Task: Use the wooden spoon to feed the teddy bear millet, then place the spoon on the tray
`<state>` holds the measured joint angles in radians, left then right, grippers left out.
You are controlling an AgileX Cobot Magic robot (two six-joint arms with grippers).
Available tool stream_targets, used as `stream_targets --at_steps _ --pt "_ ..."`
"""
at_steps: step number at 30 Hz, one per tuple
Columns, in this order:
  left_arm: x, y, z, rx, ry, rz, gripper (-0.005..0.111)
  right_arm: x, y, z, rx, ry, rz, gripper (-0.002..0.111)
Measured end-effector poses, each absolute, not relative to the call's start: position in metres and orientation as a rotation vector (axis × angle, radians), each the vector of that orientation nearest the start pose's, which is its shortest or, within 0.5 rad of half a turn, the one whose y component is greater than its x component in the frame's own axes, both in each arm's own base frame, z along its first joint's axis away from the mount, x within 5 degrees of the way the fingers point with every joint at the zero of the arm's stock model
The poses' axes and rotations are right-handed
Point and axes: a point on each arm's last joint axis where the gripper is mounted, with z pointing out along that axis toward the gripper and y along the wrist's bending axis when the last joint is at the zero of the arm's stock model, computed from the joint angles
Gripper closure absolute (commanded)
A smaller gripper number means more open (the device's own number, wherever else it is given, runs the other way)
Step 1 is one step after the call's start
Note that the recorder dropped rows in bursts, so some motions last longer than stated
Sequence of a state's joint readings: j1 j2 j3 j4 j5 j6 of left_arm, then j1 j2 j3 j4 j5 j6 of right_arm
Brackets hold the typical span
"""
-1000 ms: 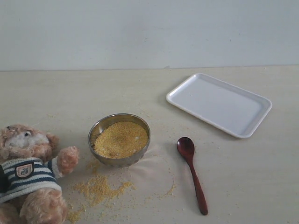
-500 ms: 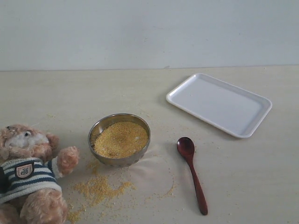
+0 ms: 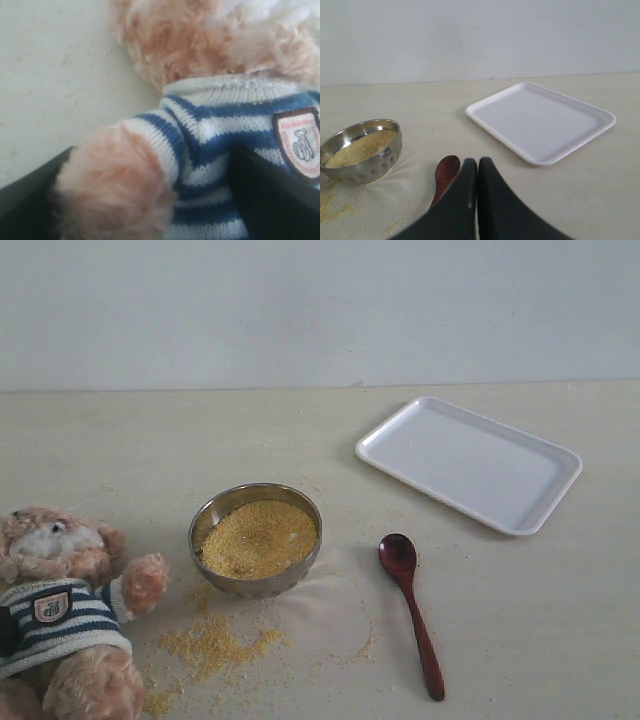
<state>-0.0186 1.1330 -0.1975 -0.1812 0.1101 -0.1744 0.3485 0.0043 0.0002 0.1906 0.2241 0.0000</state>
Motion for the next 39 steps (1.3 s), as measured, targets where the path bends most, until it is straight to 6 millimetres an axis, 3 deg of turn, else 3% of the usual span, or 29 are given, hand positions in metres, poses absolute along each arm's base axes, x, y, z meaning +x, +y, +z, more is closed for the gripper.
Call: stream_targets --at_steps 26,39 --pt "0.153 -0.017 0.147 -0.265 2.489 -0.312 0.031 0.051 0.023 0.193 -0.172 1.72 0.432 0.108" --pt "0.154 -0.032 0.138 -0.055 2.485 -0.479 0.031 0.051 0.023 0.193 -0.172 1.72 0.432 0.108"
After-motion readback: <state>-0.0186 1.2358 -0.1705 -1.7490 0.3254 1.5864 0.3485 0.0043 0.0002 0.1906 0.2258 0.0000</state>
